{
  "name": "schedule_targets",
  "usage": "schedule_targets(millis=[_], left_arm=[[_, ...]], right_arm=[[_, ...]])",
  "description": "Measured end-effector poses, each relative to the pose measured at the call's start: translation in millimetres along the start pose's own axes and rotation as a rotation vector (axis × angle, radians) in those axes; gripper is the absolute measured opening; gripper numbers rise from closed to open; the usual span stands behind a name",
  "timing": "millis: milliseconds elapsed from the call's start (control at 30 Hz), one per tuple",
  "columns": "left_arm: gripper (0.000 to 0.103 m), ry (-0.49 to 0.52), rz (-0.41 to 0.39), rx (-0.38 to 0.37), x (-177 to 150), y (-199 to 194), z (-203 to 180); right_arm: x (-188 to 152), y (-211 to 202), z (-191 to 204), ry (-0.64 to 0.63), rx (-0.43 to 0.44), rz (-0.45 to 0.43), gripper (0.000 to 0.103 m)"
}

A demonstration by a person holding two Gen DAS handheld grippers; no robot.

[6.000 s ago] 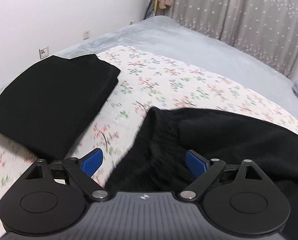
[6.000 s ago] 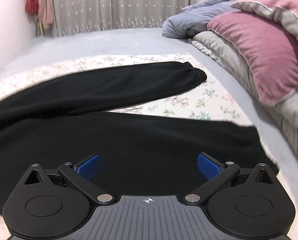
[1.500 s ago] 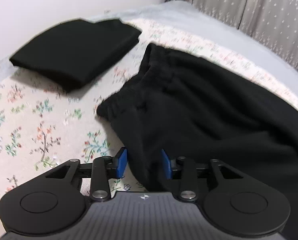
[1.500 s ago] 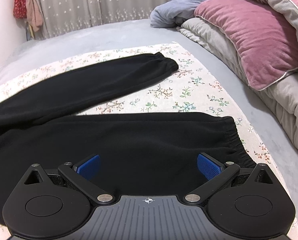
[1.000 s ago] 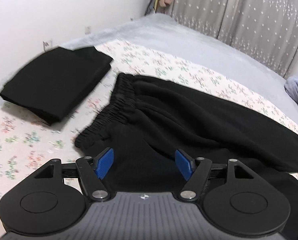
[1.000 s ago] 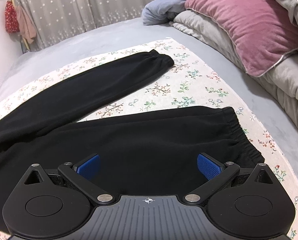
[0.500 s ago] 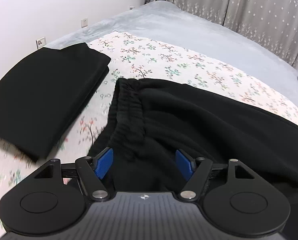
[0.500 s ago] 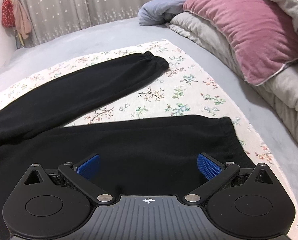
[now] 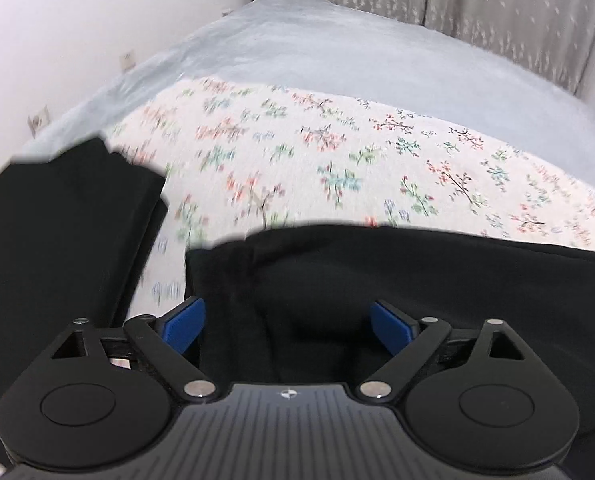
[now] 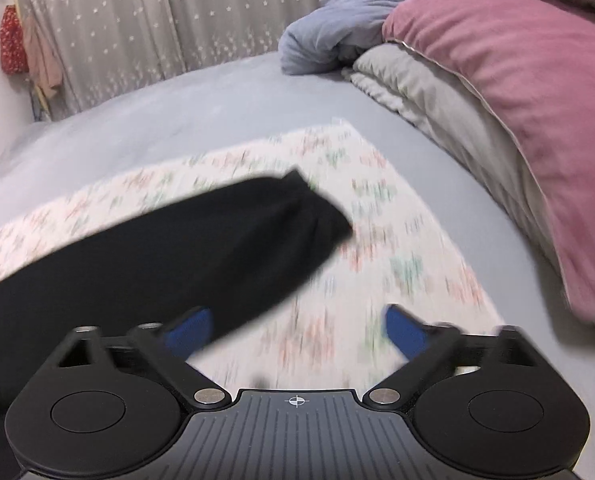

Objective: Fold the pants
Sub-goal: 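Grasp the waistband with the left tool while the right tool grasps an ankle cuff, lifting both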

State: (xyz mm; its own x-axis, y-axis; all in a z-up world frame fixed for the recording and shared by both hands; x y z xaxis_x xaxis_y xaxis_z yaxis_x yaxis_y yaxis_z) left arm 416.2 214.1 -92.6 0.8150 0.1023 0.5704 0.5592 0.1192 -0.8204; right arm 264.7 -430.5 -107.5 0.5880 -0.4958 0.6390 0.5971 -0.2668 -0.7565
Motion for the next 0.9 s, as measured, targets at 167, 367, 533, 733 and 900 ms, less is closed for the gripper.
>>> schedule_targets(millis=[167,367,533,733,900], left_arm=[[0.103,0.123,-0.002,0.001,29,27,-19],[0.078,0.3,0.043,-0.034,21,62,-48],[0.003,0.336,-0.009,-0.062,13,65,-61],[0.002,0.312,-0.087,-0.005,31,54,-58],[0.002,0.289,-0.135,0.015,45,44,-62]], right_arm=[[51,41,-2,0.071,0.035,-0.007,0.06],[85,99,7,0.018,-0.052,0.041,0.06],[79,147,20,-0.11,-0.115,0.108,0.04],[84,142,38,-0.241,-0.119,0.015,0.019],[121,101,37,-0.16,-0.068,-0.134,0.018]])
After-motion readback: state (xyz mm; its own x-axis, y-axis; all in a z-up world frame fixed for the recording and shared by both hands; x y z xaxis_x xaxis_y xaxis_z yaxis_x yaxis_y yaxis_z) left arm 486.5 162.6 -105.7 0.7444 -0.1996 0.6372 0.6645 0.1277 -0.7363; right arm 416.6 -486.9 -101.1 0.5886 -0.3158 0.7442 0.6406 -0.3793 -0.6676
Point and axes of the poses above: each gripper's, at about its wrist camera, not at the fingertips, and y roughly the way its jaws point, z to its left, x to its top, the point moved 10 cm from there along y, roughly the way its jaws point, and after that the axes turned 3 degrees about z, right-handed, at the moved point
